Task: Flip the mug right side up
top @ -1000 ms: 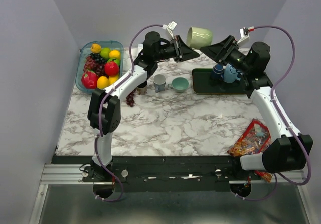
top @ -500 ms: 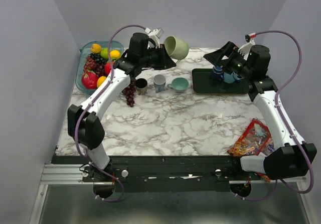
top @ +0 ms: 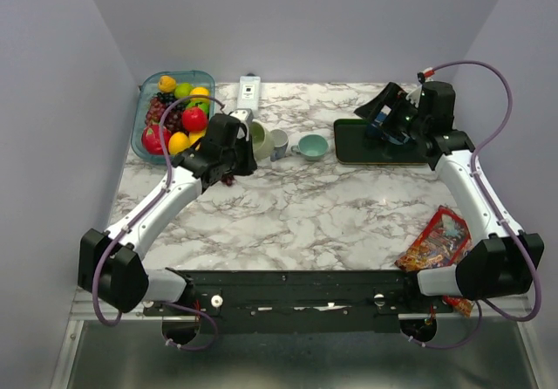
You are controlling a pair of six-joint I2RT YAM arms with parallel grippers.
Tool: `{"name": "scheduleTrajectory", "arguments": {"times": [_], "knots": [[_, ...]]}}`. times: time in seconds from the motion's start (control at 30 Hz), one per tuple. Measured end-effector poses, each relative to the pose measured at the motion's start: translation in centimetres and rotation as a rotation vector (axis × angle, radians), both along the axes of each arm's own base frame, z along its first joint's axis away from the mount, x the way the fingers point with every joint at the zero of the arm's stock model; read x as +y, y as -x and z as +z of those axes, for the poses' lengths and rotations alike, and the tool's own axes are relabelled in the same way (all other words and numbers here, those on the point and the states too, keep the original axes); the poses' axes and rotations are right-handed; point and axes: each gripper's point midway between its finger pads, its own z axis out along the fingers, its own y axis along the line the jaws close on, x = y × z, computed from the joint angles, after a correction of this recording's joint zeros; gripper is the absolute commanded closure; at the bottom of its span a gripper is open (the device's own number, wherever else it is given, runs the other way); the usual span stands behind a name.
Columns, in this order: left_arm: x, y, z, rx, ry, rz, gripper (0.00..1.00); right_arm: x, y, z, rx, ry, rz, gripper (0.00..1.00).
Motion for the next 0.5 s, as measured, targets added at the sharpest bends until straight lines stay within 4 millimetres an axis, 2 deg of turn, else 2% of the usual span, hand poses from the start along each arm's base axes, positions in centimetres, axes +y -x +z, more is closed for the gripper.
{"name": "scheduleTrajectory", "arguments": {"times": [0.07, 0.2, 0.37, 0.5], "knots": [[1.8, 0.8, -1.5, 0.014, -0.057, 0.054, 1.00, 0.0, -0.1, -0.6, 0.025, 0.003, -0.001, 0.00], [4.3, 1.2, -3.1, 0.013, -0.130, 0.155, 1.00, 0.0, -0.3, -1.5, 0.056, 0.006, -0.002, 0.00], [6.5, 0.9, -4.2, 0.024, -0.179, 0.273, 1.00, 0.0, -0.3, -2.3, 0.086, 0.010, -0.004, 0.00], [7.6, 0.6, -4.3, 0.022, -0.190, 0.336, 1.00, -0.1, -0.3, -2.4, 0.089, 0.012, -0.008, 0.00]]}}
